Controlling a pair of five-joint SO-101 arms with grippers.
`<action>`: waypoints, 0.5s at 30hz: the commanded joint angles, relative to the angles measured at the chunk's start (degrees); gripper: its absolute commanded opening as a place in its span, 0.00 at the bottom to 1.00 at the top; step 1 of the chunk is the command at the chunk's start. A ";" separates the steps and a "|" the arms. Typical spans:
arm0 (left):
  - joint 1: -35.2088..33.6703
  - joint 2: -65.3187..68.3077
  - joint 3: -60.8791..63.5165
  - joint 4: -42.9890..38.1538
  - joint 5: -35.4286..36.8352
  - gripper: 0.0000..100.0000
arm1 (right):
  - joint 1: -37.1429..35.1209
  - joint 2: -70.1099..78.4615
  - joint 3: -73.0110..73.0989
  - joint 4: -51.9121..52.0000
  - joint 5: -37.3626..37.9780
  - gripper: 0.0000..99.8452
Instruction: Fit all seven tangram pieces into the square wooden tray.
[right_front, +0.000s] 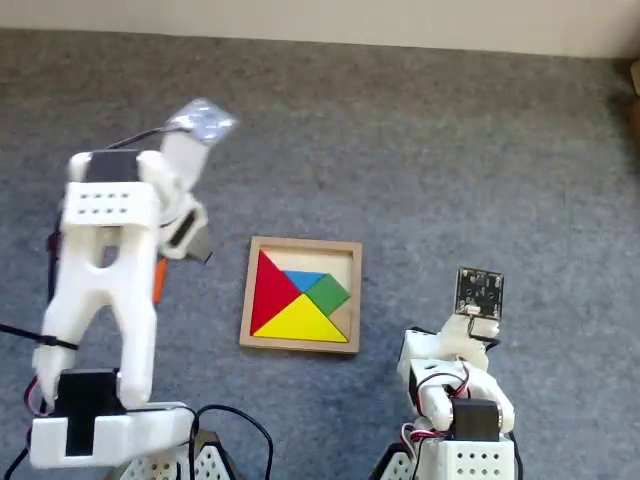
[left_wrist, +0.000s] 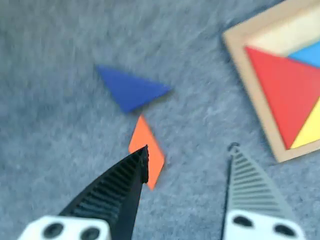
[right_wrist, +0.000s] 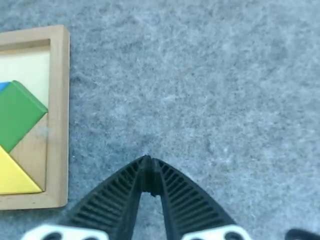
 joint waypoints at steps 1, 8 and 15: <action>-6.02 -2.33 1.98 -1.76 0.00 0.28 | 0.66 -0.57 7.08 -1.01 0.44 0.01; -12.26 -2.24 15.25 -16.35 0.00 0.28 | 0.66 -0.57 7.08 -1.01 0.44 0.01; -13.41 -2.15 25.89 -26.55 0.18 0.28 | 0.66 -0.57 7.08 -1.01 0.44 0.01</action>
